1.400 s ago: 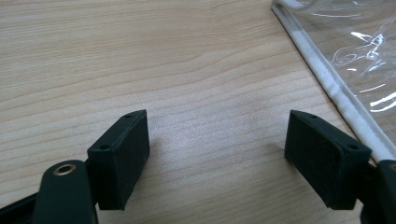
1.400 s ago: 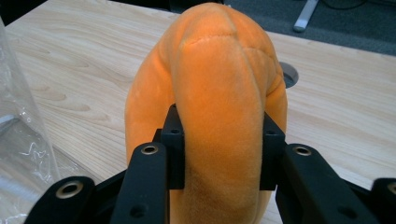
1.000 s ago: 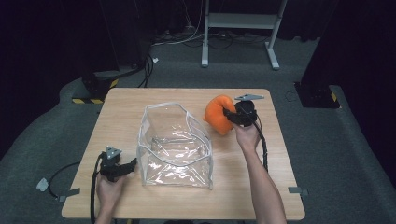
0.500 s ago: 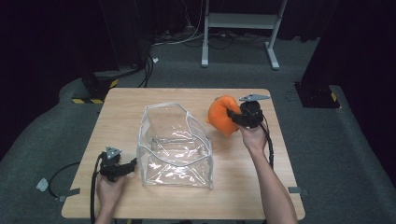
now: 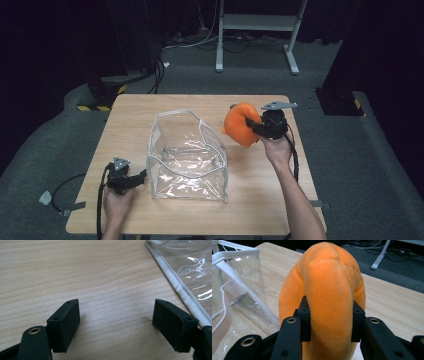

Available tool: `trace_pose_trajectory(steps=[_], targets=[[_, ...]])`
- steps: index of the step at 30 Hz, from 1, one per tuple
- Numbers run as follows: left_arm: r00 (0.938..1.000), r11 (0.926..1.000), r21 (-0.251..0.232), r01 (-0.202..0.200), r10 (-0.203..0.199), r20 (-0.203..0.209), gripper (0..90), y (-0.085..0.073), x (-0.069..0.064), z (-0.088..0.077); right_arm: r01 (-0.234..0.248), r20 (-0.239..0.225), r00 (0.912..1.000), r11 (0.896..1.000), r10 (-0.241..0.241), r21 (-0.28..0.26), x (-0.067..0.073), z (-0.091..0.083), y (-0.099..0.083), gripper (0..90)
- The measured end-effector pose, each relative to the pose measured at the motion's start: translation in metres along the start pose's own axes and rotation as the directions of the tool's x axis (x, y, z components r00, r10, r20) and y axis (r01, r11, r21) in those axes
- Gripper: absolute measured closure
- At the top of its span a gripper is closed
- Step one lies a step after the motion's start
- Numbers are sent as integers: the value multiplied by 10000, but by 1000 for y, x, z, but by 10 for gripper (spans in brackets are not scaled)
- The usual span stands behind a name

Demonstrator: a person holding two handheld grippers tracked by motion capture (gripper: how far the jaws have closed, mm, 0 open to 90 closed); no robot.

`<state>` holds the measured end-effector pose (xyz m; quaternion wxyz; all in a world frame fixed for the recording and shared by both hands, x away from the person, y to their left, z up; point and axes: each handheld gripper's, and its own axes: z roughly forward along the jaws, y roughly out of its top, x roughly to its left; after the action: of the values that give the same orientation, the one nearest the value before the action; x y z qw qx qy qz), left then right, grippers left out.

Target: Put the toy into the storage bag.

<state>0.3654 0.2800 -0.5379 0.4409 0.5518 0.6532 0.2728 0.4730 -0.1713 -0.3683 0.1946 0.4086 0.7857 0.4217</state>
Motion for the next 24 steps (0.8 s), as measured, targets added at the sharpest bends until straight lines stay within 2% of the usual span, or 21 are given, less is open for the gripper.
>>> trace_pose_trajectory(steps=[11,24], targets=[[10000,10000,-15,14,-14,-1,221,0,0,0,46,-160,9999,9999,-48,-118,-3,-22,-1,646],[10000,10000,17,-12,12,3,221,0,0,0,256,-370,9990,9995,-264,-204,1,-44,1,644]])
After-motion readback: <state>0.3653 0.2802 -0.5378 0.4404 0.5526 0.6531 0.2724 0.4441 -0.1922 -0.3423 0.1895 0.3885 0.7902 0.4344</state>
